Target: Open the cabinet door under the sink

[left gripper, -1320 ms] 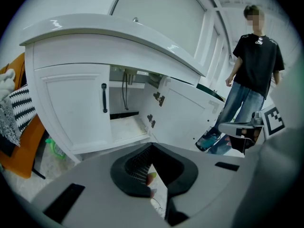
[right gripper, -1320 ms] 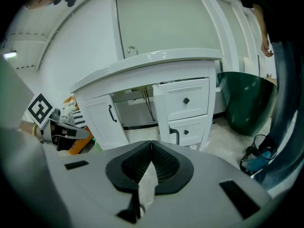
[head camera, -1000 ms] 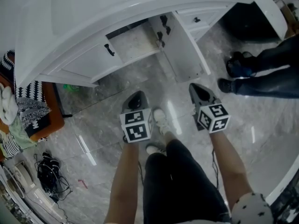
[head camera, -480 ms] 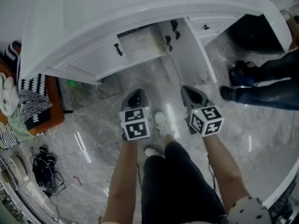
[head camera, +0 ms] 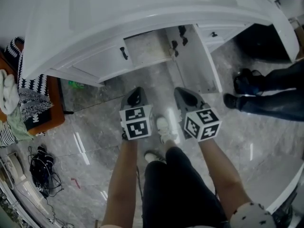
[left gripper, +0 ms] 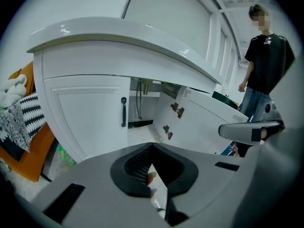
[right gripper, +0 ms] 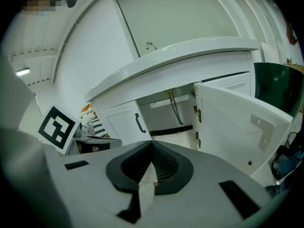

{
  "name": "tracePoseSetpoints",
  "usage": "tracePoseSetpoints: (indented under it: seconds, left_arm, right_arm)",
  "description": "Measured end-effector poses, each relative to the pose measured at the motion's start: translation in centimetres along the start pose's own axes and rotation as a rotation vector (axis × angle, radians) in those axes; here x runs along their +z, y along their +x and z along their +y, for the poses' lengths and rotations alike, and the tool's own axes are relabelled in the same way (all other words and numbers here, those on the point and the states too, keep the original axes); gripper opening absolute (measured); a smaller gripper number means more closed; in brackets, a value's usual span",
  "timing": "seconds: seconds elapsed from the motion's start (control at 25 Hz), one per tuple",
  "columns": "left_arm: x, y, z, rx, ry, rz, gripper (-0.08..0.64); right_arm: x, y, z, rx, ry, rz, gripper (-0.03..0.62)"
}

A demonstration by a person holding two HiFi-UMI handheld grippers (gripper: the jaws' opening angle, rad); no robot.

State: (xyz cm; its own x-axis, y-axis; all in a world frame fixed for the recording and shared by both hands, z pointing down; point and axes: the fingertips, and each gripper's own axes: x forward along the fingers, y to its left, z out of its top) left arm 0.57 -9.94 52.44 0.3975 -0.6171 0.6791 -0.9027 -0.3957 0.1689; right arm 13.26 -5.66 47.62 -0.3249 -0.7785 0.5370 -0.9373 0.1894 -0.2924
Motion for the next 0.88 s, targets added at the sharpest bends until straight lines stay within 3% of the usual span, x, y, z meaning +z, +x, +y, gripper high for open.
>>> tracePoseSetpoints:
  seconds: [0.88]
  left_arm:
    - [4.9, 4.5, 3.9, 0.117, -0.025, -0.086, 0.009]
  right_arm:
    - [3.2, 3.3, 1.7, 0.069, -0.026, -0.017, 0.008]
